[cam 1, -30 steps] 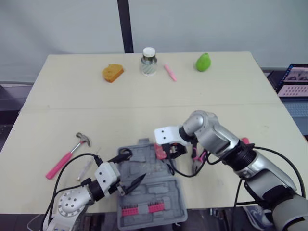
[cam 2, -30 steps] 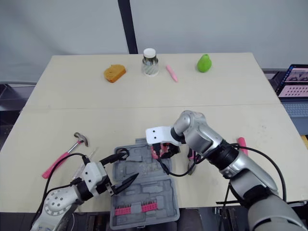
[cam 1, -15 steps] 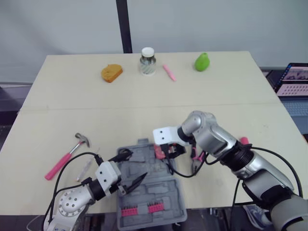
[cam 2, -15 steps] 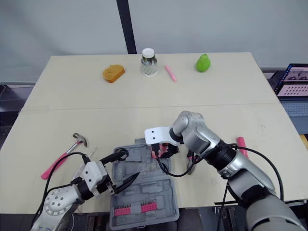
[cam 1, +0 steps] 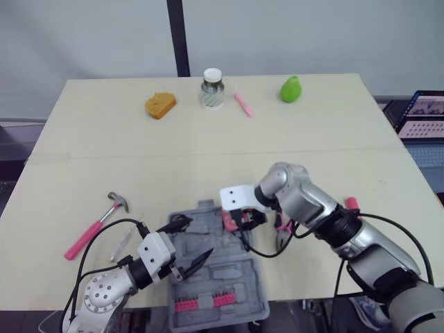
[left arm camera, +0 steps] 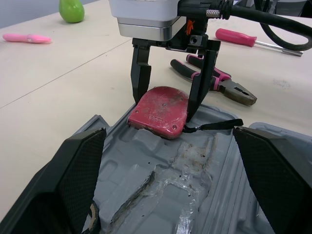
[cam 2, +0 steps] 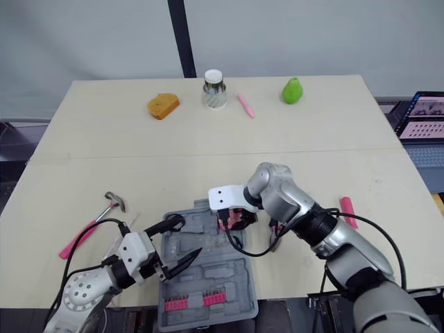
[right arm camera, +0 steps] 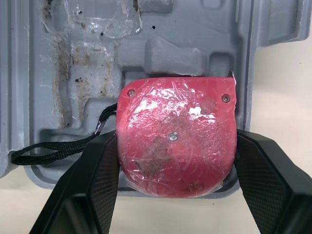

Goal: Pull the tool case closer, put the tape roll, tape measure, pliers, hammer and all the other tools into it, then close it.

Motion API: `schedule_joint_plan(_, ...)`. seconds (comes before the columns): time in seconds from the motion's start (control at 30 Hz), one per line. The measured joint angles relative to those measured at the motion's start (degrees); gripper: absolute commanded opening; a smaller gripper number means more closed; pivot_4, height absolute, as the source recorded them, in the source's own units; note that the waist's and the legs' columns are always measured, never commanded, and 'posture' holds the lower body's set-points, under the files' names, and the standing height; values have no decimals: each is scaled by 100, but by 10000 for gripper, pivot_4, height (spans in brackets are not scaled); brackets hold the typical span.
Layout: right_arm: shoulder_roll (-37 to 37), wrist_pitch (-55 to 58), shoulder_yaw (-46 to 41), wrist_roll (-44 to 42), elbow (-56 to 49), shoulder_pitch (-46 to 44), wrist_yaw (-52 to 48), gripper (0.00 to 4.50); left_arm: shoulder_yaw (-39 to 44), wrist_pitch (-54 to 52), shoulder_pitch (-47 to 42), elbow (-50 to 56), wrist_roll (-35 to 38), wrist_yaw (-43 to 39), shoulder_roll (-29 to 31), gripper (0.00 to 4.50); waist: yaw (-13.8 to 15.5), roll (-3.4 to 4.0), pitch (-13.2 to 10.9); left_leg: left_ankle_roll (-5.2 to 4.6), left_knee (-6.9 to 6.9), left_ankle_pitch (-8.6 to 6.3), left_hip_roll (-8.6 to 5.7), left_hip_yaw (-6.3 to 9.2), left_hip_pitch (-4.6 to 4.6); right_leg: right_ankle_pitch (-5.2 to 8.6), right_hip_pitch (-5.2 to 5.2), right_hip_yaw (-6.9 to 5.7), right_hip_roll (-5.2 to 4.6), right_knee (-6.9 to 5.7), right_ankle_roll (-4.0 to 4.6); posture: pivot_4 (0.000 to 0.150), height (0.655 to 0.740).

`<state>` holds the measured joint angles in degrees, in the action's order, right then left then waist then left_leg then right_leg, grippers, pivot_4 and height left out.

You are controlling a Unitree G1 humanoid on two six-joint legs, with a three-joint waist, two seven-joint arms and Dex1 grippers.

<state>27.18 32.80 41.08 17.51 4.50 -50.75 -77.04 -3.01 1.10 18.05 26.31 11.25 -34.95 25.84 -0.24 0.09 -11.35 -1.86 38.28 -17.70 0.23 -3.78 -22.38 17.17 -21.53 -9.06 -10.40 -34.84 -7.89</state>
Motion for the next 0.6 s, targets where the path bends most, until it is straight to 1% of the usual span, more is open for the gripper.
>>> schedule_joint_plan(0.6, -45, 23, -1, 34, -10, 0, 22, 29564, -1, -3, -2, -1, -9, 1, 2, 45000, 0, 0, 0, 0, 0, 0, 0, 0, 0, 0, 0, 0, 0, 0, 0, 1500, 7400)
